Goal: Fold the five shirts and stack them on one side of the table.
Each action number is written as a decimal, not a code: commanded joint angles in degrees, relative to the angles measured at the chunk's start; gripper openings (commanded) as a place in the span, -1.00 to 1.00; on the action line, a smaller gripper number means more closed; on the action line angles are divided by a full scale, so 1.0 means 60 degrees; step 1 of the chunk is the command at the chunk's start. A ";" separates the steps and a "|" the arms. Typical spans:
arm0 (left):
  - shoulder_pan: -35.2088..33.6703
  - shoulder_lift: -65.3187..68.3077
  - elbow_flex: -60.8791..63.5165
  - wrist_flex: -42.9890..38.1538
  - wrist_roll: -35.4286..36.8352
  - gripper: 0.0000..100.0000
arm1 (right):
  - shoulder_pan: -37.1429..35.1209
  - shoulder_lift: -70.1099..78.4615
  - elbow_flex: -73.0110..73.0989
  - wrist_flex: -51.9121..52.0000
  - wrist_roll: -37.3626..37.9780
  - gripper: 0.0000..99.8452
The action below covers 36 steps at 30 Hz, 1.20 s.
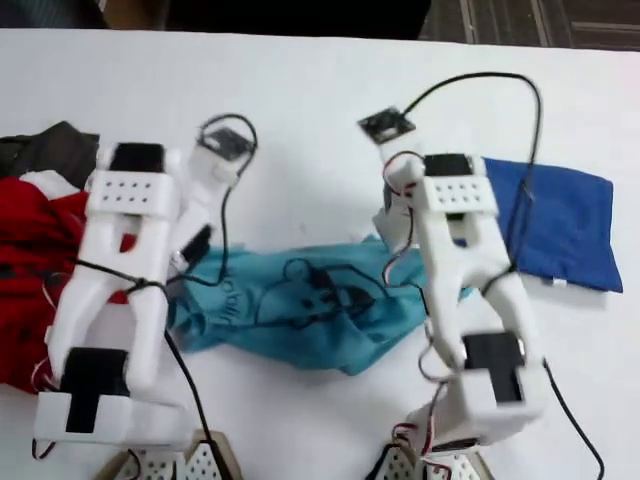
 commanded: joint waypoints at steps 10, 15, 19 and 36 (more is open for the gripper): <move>0.0000 0.0703 -0.2073 -0.1363 0.0015 -0.44 | -0.0095 0.1179 -0.3165 0.0608 -0.0659 -0.35; -0.0029 0.2388 -0.2073 -0.2476 0.0718 -0.45 | -0.0681 0.1414 -0.3179 0.0476 -0.0762 -0.35; -0.0029 0.3853 -0.2073 -0.3590 0.1114 -0.45 | -0.1194 0.2264 -0.3223 0.0491 -0.0806 -0.35; -0.0088 0.4864 -0.2176 -0.3692 0.0762 -0.94 | -0.0608 0.3626 -0.3487 0.1473 -0.0733 -0.95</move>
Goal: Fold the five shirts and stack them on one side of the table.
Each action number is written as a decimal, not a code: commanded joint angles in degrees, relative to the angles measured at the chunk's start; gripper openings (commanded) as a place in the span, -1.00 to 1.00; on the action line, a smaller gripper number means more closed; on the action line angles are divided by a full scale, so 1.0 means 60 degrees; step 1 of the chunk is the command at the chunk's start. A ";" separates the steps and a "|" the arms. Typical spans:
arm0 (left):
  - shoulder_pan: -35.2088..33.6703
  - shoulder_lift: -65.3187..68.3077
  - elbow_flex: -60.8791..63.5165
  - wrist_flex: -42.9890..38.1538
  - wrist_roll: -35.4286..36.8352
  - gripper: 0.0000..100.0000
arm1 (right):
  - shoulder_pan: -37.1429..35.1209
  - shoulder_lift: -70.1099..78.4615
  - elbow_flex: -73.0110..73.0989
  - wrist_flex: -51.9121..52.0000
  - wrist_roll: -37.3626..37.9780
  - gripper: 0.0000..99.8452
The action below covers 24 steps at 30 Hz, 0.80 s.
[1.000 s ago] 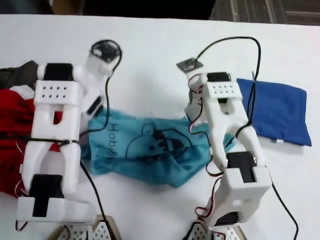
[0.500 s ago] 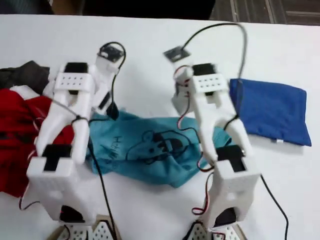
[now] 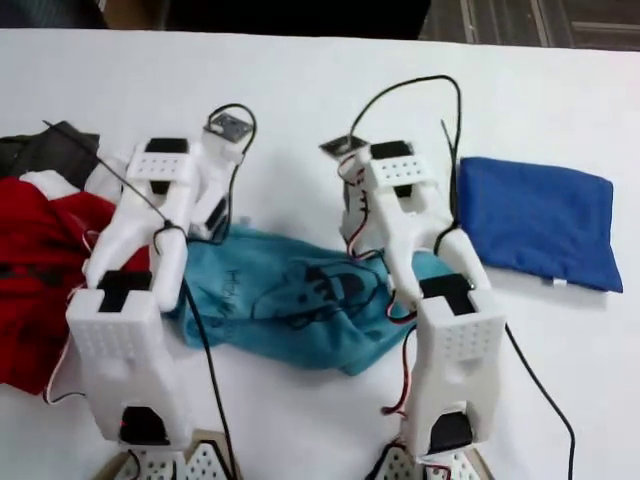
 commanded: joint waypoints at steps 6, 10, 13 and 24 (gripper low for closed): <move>-0.0103 -0.0132 -0.2440 0.1275 -0.0190 -0.95 | 0.0608 -0.0330 -0.1817 0.0374 0.0015 -0.96; -0.0103 -0.0117 -0.4637 0.2344 -0.0190 -0.95 | 0.0623 -0.0886 -0.3385 0.0740 0.0029 -0.96; -0.0103 -0.0117 -0.6293 0.2930 -0.0190 -0.95 | 0.0637 -0.1136 -0.4835 0.1004 0.0029 -0.96; -0.0352 -0.0293 -1.0337 0.5026 -0.0234 -0.95 | 0.1004 -0.1766 -0.8835 0.2234 0.0762 -0.96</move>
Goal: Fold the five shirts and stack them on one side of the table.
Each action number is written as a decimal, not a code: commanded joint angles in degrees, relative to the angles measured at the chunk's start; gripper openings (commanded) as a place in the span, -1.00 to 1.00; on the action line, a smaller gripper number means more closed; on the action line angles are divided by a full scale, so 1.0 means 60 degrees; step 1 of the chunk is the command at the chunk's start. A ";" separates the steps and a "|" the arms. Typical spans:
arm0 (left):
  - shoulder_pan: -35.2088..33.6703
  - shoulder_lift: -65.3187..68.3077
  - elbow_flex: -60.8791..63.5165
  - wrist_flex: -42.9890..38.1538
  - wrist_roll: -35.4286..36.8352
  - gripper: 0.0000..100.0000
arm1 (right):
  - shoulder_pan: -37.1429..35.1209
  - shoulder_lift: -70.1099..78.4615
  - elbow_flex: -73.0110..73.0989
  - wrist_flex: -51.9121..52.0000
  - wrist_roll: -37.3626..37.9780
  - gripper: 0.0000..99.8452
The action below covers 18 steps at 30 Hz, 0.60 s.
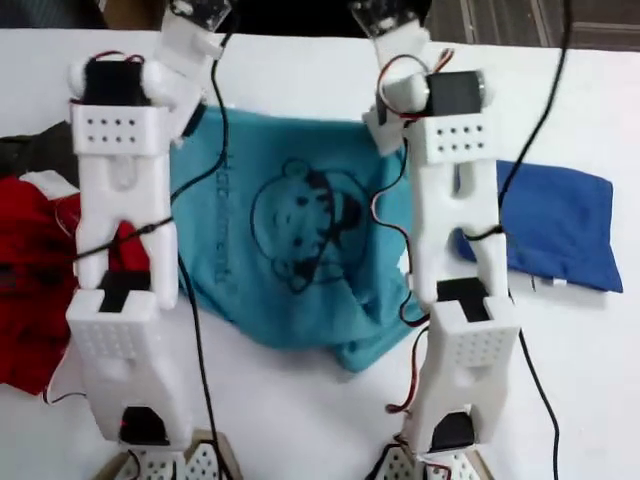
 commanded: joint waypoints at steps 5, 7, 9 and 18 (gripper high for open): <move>-0.1026 -0.1407 0.1458 0.0293 -0.0103 -0.95 | 0.0916 -0.3070 0.0352 0.0125 0.0161 -0.96; -0.1128 -0.2183 0.3070 0.0293 -0.0117 -0.95 | 0.0916 -0.4125 0.1509 0.0125 0.0161 -0.96; -0.1143 -0.3033 0.4857 0.0293 -0.0190 -0.95 | 0.0886 -0.5253 0.2974 0.0125 0.0161 -0.96; -0.0982 -0.5158 1.0366 -0.0469 -0.0733 -0.95 | 0.0374 -0.9355 1.1502 -0.0462 0.0952 -0.96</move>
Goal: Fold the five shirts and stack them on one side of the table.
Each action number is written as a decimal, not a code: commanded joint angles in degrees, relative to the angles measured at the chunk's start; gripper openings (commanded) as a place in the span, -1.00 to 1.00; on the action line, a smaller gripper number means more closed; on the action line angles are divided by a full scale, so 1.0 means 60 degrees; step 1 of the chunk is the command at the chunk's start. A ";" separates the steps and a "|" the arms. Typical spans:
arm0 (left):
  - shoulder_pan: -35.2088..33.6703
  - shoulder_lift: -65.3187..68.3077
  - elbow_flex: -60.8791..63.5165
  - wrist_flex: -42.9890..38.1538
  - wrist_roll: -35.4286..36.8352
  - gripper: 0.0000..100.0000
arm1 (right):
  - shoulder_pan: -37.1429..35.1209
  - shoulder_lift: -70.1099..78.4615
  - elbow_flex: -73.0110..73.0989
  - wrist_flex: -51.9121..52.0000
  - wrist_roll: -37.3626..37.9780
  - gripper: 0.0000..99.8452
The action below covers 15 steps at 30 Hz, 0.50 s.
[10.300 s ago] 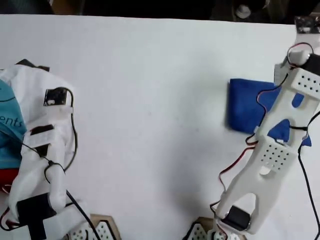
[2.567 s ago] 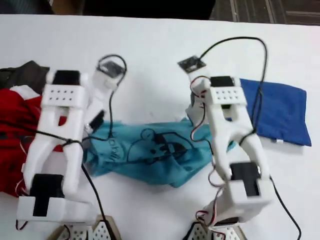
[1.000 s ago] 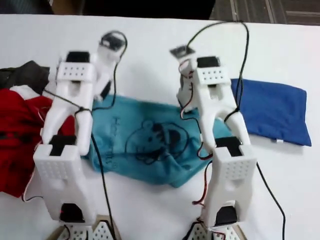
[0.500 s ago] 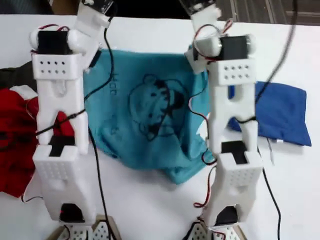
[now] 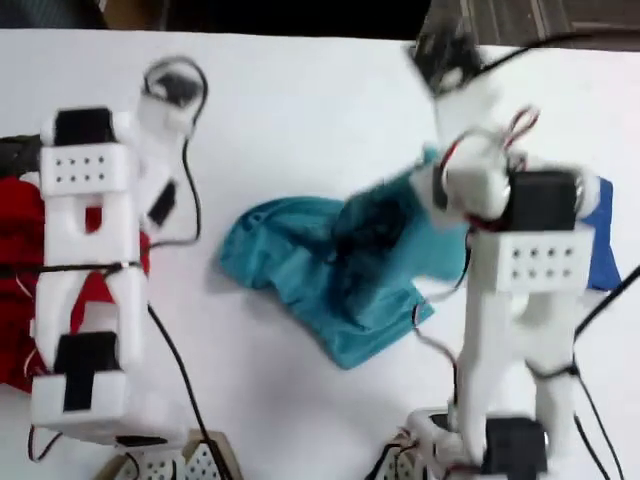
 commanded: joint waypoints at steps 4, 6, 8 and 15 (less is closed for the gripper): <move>0.0176 -0.0689 0.1399 -0.1538 -0.0044 -0.95 | -0.0154 -0.2249 0.6315 -0.1824 0.1275 -0.96; 0.0410 -0.0689 0.1516 -0.2037 -0.0029 -0.95 | -0.0051 -0.2659 0.7853 -0.2469 0.1729 -0.96; 0.0806 -0.0689 0.1487 -0.2447 -0.0029 -0.95 | 0.0168 -0.2938 0.8996 -0.3040 0.1949 -0.96; 0.2256 -0.0425 0.1370 -0.3985 0.0337 -0.95 | 0.1165 -0.4110 0.9319 -0.2381 0.2037 -0.81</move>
